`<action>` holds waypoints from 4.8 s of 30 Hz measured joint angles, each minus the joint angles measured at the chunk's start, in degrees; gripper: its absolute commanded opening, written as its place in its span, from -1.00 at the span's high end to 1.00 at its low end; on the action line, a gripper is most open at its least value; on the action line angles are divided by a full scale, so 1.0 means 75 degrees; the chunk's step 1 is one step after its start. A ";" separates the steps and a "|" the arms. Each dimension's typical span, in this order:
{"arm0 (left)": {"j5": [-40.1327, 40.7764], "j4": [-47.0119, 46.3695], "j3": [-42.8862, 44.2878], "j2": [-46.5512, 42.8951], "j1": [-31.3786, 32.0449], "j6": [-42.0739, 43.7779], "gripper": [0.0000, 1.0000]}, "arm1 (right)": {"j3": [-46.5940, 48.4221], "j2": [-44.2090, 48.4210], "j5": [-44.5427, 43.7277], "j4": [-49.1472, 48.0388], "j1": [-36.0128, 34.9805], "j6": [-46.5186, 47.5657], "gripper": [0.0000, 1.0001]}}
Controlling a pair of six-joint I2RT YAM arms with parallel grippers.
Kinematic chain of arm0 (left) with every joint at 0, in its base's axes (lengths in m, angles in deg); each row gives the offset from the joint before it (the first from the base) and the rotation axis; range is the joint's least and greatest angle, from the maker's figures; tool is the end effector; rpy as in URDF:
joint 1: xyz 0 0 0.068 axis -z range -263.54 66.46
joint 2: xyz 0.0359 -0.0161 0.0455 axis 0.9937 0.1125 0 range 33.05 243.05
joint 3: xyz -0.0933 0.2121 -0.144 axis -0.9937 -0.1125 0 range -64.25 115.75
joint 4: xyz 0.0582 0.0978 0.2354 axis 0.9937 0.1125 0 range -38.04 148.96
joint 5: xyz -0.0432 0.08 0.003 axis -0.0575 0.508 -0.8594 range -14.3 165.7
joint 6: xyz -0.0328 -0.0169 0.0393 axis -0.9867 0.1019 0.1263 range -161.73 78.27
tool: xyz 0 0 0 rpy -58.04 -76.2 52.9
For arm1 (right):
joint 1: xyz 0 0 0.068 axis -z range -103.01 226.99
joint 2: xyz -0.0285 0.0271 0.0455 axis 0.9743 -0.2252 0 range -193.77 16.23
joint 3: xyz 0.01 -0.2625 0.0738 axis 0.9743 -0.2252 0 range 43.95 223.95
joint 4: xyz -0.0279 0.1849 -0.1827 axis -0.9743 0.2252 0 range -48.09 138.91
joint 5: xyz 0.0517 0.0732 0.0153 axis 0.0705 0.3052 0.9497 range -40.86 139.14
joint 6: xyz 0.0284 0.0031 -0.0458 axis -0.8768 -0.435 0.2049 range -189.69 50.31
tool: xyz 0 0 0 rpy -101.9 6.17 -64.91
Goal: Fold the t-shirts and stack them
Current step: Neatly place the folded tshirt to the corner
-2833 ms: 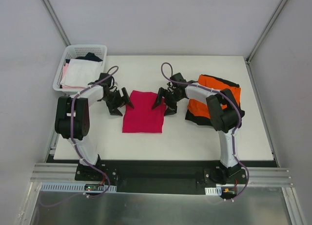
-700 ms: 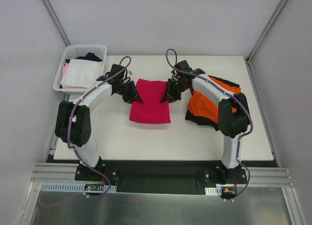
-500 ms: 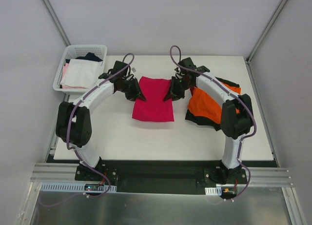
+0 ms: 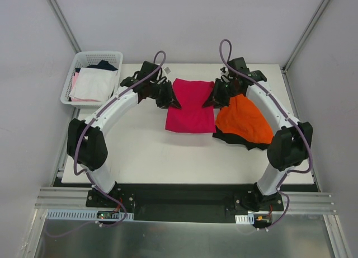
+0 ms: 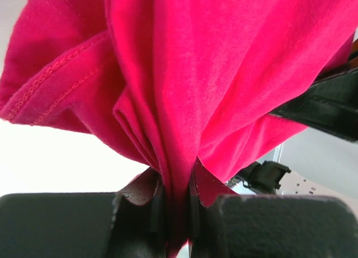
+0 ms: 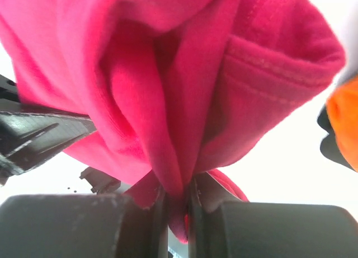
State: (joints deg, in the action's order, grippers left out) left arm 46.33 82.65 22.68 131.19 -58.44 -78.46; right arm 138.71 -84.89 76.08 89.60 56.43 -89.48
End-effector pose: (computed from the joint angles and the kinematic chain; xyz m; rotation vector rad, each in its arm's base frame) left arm 0.3436 -0.1803 0.3159 0.0368 2.4605 -1.1099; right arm 0.3531 0.1496 0.3194 -0.2177 2.5768 0.8684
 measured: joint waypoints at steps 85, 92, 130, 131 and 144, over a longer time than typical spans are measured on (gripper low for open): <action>-0.1440 -0.0729 0.6910 0.6828 0.2422 0.0501 0.76 | -0.1568 0.0358 0.0507 0.1492 0.5709 0.2264 0.98; -0.1457 -0.0784 0.6904 0.6831 0.2393 0.0653 0.22 | -0.1626 0.0356 0.0458 0.1291 0.5709 0.2194 -0.49; -0.0583 0.0370 0.3762 0.2582 0.1830 0.0877 -0.99 | -0.0571 0.1626 0.0085 0.0979 0.5893 0.1935 0.68; -0.0565 0.0364 0.3573 0.2387 0.1798 0.0915 -0.99 | -0.0679 0.1760 0.0137 0.0979 0.5808 0.1888 0.97; -0.0035 0.0991 0.1906 0.1760 0.1591 0.1445 -0.99 | -0.1938 0.1594 0.0090 0.0737 0.3873 0.1483 0.98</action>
State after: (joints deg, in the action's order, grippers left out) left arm 46.07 90.09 36.98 144.40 -46.50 -67.62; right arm 124.17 -72.94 76.76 95.13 85.48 -78.35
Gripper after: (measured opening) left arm 0.993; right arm 0.014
